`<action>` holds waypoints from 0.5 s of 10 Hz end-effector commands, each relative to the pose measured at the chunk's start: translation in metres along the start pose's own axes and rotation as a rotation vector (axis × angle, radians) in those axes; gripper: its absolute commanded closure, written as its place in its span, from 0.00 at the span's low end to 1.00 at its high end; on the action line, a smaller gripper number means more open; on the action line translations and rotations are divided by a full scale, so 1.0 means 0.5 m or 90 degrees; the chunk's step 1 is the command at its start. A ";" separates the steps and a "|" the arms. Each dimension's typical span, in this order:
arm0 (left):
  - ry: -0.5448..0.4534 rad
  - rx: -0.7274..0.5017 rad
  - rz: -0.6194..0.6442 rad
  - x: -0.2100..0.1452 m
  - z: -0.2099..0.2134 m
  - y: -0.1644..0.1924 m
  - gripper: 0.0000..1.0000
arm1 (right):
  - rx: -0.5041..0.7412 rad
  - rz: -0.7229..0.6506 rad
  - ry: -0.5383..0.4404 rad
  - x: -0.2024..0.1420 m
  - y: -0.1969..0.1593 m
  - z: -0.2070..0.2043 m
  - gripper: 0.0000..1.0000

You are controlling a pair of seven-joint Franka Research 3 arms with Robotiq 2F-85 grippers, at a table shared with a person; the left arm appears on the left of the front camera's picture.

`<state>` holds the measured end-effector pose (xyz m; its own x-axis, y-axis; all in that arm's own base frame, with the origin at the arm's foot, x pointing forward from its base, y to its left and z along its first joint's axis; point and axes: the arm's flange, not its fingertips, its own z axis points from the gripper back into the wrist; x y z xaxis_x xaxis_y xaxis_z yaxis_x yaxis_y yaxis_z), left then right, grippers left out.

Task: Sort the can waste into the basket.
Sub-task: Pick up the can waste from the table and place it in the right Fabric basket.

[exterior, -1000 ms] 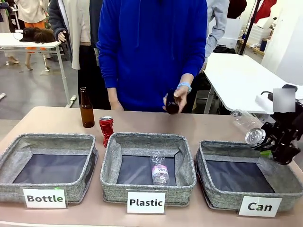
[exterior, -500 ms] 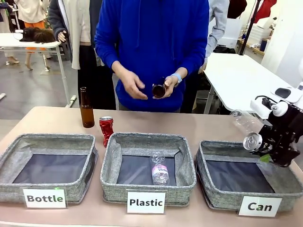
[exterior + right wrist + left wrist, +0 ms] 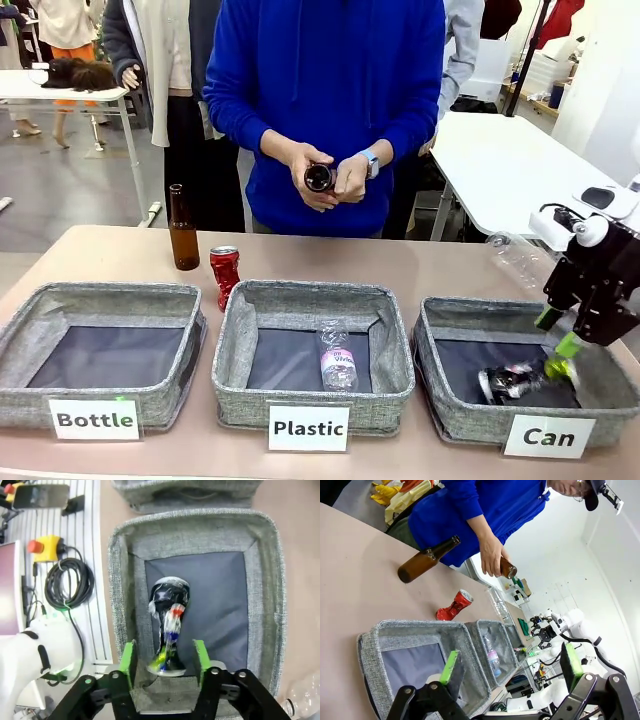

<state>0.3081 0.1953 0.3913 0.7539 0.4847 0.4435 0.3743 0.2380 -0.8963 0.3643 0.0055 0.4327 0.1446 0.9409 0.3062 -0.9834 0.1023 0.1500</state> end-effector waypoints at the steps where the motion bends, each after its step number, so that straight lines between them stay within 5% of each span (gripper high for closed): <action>1: 0.005 -0.007 -0.007 -0.002 0.003 -0.001 0.00 | 0.003 -0.020 0.003 0.004 -0.010 0.012 0.00; 5: 0.000 0.000 0.000 0.000 0.000 0.000 0.00 | 0.040 -0.084 -0.165 -0.022 -0.040 0.039 0.00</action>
<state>0.3081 0.1953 0.3912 0.7539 0.4848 0.4434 0.3740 0.2381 -0.8963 0.3723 -0.0142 0.4369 0.2517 0.8672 0.4297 -0.9610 0.1715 0.2168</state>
